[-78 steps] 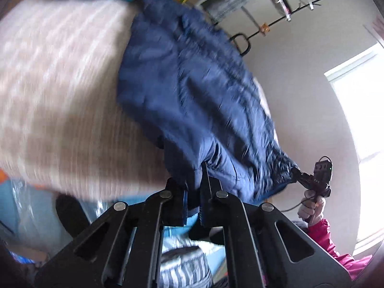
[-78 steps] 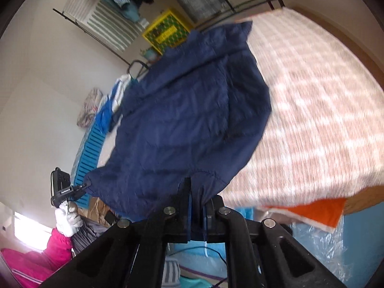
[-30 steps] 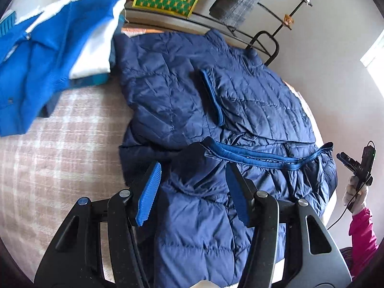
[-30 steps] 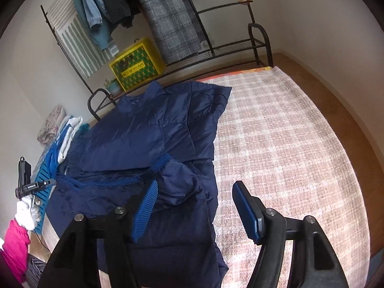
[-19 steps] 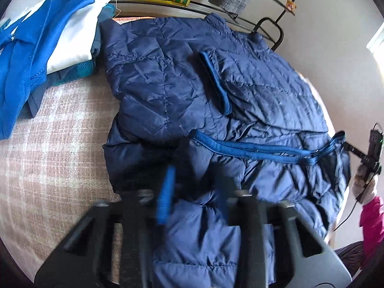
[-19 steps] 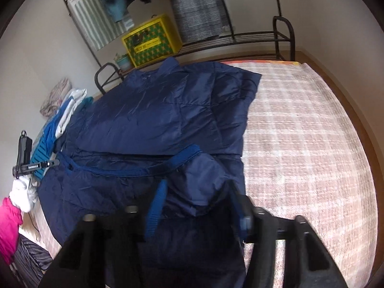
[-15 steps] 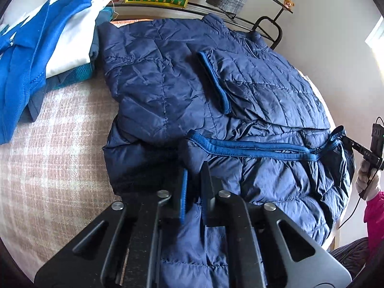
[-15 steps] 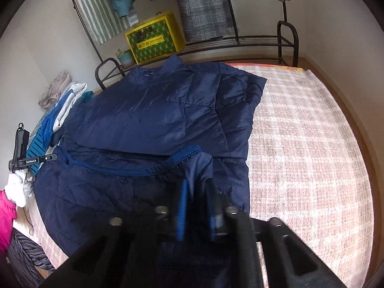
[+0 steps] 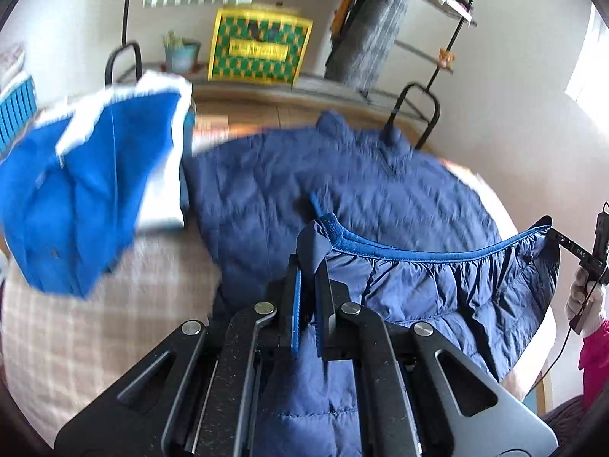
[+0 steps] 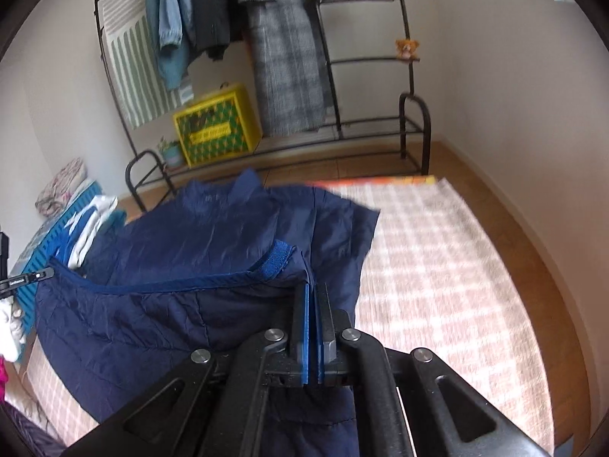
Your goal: Fold large clothes
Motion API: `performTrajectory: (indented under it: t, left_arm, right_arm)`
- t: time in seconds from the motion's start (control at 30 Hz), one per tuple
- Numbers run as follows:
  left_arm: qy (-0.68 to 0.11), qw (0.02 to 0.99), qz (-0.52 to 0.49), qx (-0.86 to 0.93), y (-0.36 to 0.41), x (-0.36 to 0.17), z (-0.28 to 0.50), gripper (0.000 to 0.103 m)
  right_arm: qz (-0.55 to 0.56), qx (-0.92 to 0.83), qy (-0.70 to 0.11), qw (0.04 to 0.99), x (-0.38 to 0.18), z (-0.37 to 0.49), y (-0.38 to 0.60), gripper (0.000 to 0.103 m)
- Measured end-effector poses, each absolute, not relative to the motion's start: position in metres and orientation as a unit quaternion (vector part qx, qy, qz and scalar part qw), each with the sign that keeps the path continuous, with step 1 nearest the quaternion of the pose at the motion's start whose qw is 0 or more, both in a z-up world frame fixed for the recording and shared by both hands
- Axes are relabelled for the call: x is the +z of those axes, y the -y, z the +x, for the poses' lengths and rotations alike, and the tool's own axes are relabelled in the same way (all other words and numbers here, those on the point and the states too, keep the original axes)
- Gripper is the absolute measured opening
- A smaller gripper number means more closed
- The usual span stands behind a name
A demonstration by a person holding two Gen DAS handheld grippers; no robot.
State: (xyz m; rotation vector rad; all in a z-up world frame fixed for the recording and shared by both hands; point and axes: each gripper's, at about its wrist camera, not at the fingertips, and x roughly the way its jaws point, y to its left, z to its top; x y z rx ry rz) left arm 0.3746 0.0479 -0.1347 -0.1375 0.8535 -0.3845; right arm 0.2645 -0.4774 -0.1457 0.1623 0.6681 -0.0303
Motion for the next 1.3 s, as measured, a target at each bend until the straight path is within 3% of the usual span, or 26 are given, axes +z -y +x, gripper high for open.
performTrajectory:
  t: [0.2,0.4,0.53,0.63,0.77,0.83,0.9,0.97,1.0,1.03,1.07,1.1,1.3]
  left_arm:
    - [-0.364,0.915,-0.058,-0.163,-0.046,-0.100,0.420,0.003]
    - [-0.346,0.930,-0.028,-0.119,-0.037,-0.101,0.486,0.003]
    - [-0.343,0.934,-0.028,-0.093,-0.036,-0.118,0.530,0.003]
    - [-0.383,0.921,-0.018,-0.075,-0.035,-0.152,0.566,0.003]
    - [-0.408,0.909,-0.029,-0.078,-0.036,-0.186,0.581,0.003]
    - [-0.416,0.906,-0.017,-0.077,-0.032,-0.198,0.587,0.003]
    - [-0.422,0.903,-0.008,-0.076,-0.027,-0.207,0.592,0.003]
    - [-0.422,0.903,0.001,-0.076,-0.021,-0.211,0.596,0.003]
    - [-0.422,0.903,0.003,-0.076,-0.018,-0.212,0.597,0.003]
    - [-0.421,0.904,0.005,-0.076,-0.016,-0.212,0.599,0.003]
    - [-0.420,0.904,0.008,-0.075,-0.013,-0.212,0.601,0.003]
    - [-0.418,0.905,0.011,-0.074,-0.011,-0.211,0.604,0.003]
    - [-0.395,0.916,0.014,-0.065,0.002,-0.198,0.620,0.003]
  right_arm:
    - [0.065,-0.058,-0.289,0.953,-0.112,0.315,0.474,0.000]
    - [0.058,-0.113,-0.273,0.954,-0.101,0.387,0.476,0.000]
    - [0.098,-0.119,-0.285,0.946,-0.120,0.437,0.492,0.000]
    - [0.145,-0.027,-0.342,0.928,-0.155,0.475,0.498,0.000]
    - [0.115,0.014,-0.396,0.911,-0.191,0.512,0.484,0.042]
    - [0.086,0.031,-0.419,0.903,-0.204,0.530,0.473,0.048]
    - [0.046,0.017,-0.447,0.893,-0.219,0.545,0.462,0.062]
    - [0.029,-0.002,-0.466,0.884,-0.233,0.561,0.459,0.061]
    - [0.033,-0.007,-0.470,0.882,-0.238,0.565,0.461,0.055]
    - [0.043,-0.006,-0.469,0.882,-0.239,0.566,0.464,0.041]
    - [0.062,0.003,-0.468,0.882,-0.242,0.567,0.467,0.013]
    - [0.065,0.002,-0.470,0.880,-0.243,0.566,0.469,0.007]
    - [0.019,-0.036,-0.413,0.910,-0.219,0.548,0.472,0.001]
